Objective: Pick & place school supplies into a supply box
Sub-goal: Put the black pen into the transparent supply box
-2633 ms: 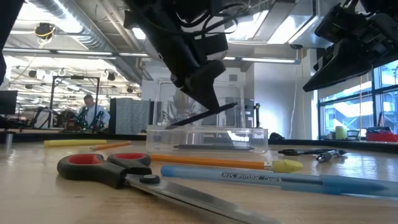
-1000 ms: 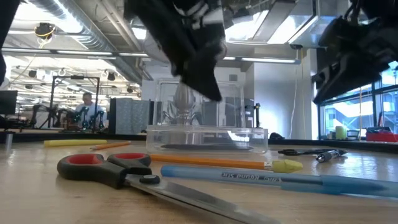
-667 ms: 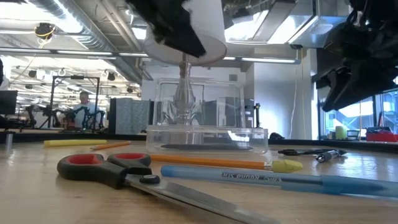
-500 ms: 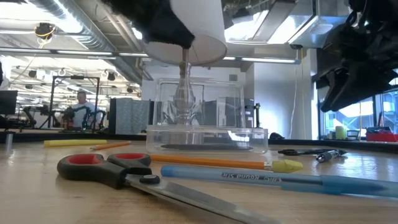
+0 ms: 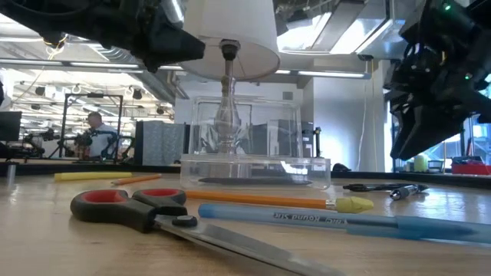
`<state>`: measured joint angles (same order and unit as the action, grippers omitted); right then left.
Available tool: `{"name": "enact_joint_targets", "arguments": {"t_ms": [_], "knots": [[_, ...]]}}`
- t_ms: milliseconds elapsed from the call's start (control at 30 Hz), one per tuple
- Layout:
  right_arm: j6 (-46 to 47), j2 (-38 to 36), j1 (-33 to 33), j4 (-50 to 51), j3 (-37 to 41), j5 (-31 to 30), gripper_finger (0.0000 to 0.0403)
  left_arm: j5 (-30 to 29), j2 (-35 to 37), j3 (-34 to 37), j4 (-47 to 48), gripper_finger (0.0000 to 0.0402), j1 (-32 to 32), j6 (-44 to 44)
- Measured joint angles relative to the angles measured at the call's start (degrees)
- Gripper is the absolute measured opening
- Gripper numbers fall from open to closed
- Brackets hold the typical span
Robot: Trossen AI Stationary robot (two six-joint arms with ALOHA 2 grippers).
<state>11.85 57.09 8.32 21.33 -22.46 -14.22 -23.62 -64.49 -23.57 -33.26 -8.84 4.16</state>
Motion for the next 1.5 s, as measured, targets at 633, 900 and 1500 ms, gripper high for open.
{"name": "enact_joint_targets", "arguments": {"t_ms": [633, 900, 1500], "knots": [[-6.5, 12.07, -2.69, -2.02, 0.0, 2.63, 0.0158, -0.85, 0.0, 0.69, 0.05, 0.012, 0.0, -1.48], [-7.66, 15.53, -6.71, -4.25, -0.37, 10.64, 0.0147, -0.83, 0.0, 0.69, 0.05, 0.0117, 0.0, -1.51], [-7.61, 15.71, -8.24, -3.95, -0.22, 12.74, 0.0049, -0.81, -0.04, 0.69, 0.33, 0.012, 0.0, -1.53]]}}
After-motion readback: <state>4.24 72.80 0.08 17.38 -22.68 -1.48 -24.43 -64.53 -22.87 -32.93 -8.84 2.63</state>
